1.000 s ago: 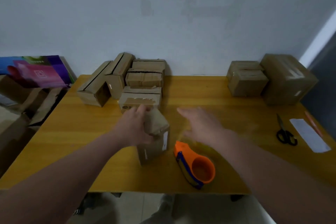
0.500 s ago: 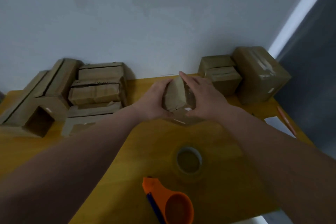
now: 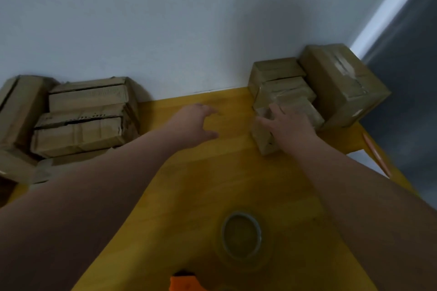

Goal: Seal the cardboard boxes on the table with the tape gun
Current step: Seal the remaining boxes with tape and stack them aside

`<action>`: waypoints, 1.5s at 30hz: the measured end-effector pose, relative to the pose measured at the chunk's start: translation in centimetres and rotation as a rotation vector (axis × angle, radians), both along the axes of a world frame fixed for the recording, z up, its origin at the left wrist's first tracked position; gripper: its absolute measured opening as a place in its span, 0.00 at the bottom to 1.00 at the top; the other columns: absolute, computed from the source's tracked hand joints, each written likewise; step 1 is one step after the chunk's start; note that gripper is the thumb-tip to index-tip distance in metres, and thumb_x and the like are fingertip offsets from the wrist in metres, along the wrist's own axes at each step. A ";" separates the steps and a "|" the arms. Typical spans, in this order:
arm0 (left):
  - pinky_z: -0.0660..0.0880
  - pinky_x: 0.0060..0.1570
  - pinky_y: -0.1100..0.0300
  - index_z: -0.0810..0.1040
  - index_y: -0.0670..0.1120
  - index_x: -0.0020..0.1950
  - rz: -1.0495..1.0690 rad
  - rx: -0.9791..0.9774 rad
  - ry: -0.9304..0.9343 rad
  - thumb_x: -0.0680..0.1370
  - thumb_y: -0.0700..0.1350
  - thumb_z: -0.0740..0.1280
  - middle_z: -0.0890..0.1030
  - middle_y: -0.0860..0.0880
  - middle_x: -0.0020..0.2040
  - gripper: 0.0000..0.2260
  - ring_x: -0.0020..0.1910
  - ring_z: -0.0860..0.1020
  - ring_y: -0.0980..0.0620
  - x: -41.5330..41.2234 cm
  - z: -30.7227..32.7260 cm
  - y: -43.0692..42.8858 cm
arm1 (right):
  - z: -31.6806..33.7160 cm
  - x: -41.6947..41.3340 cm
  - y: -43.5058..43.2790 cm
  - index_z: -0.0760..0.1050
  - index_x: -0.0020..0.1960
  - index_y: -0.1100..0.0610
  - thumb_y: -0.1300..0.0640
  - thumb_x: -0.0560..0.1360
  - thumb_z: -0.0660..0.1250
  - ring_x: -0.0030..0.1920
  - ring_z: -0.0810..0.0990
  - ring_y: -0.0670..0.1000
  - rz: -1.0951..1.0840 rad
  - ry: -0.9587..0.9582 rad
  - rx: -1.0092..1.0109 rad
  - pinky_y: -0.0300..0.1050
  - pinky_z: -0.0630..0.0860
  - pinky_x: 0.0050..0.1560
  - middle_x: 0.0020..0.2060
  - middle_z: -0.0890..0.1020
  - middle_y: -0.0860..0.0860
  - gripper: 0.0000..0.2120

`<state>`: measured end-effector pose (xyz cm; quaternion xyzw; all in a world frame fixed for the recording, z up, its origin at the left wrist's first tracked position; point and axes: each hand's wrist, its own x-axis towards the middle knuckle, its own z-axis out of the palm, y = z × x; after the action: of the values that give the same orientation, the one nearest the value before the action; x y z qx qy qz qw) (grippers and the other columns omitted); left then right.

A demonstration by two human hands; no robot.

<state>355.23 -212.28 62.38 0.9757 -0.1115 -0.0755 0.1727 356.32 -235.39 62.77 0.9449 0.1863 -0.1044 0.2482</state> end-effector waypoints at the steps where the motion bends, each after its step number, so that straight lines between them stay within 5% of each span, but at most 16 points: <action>1: 0.70 0.60 0.56 0.69 0.49 0.72 0.002 0.004 0.001 0.75 0.53 0.71 0.73 0.47 0.68 0.27 0.64 0.73 0.48 0.2 -0.3 0.1 | -0.3 0.3 0.1 0.52 0.75 0.45 0.60 0.75 0.66 0.69 0.64 0.60 -0.015 0.009 -0.016 0.51 0.74 0.55 0.75 0.53 0.58 0.35; 10: 0.73 0.60 0.51 0.70 0.51 0.71 0.002 0.108 0.056 0.78 0.54 0.66 0.74 0.49 0.65 0.22 0.62 0.73 0.48 -0.9 -1.6 1.8 | -2.1 1.7 1.2 0.40 0.78 0.45 0.65 0.73 0.69 0.74 0.55 0.63 -0.239 0.099 0.084 0.57 0.73 0.62 0.77 0.37 0.54 0.48; 14: 0.74 0.60 0.49 0.69 0.51 0.71 0.030 0.169 0.056 0.80 0.52 0.64 0.71 0.48 0.69 0.20 0.65 0.72 0.46 -2.8 -1.0 2.9 | -2.1 0.7 2.2 0.41 0.79 0.47 0.64 0.75 0.67 0.75 0.50 0.66 -0.337 0.121 0.170 0.60 0.70 0.64 0.77 0.37 0.55 0.45; 19: 0.75 0.58 0.52 0.70 0.51 0.70 0.146 0.245 0.013 0.80 0.51 0.62 0.71 0.50 0.68 0.18 0.63 0.73 0.48 -7.2 -0.8 6.0 | -1.3 -2.6 4.7 0.49 0.78 0.48 0.64 0.76 0.65 0.76 0.52 0.62 -0.172 0.013 0.210 0.56 0.71 0.63 0.78 0.42 0.56 0.38; 22: 0.66 0.68 0.50 0.71 0.52 0.69 0.264 0.305 -0.031 0.79 0.52 0.61 0.68 0.51 0.70 0.18 0.67 0.68 0.49 -10.7 -1.6 8.9 | -0.2 -5.7 6.9 0.54 0.77 0.49 0.68 0.74 0.65 0.75 0.53 0.62 -0.128 0.054 0.315 0.53 0.73 0.61 0.78 0.44 0.55 0.37; 26: 0.54 0.71 0.38 0.58 0.57 0.76 0.460 0.338 0.111 0.78 0.62 0.58 0.57 0.51 0.77 0.28 0.75 0.56 0.47 -15.3 -3.7 13.4 | 0.9 -10.5 9.4 0.58 0.76 0.50 0.72 0.75 0.59 0.74 0.54 0.60 -0.093 0.127 0.429 0.52 0.73 0.58 0.78 0.47 0.54 0.33; 29: 0.52 0.72 0.39 0.47 0.58 0.78 0.512 0.272 0.242 0.77 0.66 0.56 0.46 0.51 0.79 0.33 0.77 0.47 0.45 -18.1 -4.8 14.9 | 0.8 -13.7 10.5 0.56 0.77 0.51 0.73 0.75 0.57 0.76 0.50 0.60 -0.089 0.232 0.457 0.54 0.71 0.62 0.78 0.47 0.53 0.34; 34: 0.54 0.72 0.41 0.44 0.58 0.78 0.441 0.349 0.240 0.76 0.67 0.59 0.45 0.51 0.79 0.37 0.77 0.47 0.45 -21.4 -4.6 14.0 | -0.2 -18.7 11.3 0.57 0.77 0.50 0.65 0.78 0.61 0.76 0.52 0.58 -0.109 0.335 0.459 0.53 0.69 0.66 0.76 0.56 0.52 0.30; 40: 0.55 0.72 0.42 0.45 0.56 0.78 0.411 0.391 0.302 0.76 0.67 0.59 0.46 0.50 0.79 0.38 0.77 0.51 0.44 -25.3 -3.7 11.4 | -0.9 -23.6 10.4 0.66 0.71 0.52 0.60 0.78 0.62 0.70 0.63 0.56 -0.089 0.307 0.499 0.50 0.74 0.56 0.69 0.67 0.53 0.22; 45: 0.54 0.72 0.39 0.44 0.55 0.79 0.375 0.396 0.339 0.75 0.66 0.60 0.45 0.50 0.79 0.39 0.77 0.51 0.44 -29.9 -3.0 9.1 | -1.8 -27.0 9.5 0.72 0.62 0.54 0.56 0.80 0.60 0.50 0.78 0.53 -0.125 0.292 0.494 0.45 0.73 0.38 0.53 0.78 0.52 0.11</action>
<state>325.36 -203.18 59.35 0.9674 0.1174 -0.2243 0.0063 329.28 -225.93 60.93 0.9614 0.1811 -0.2058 -0.0257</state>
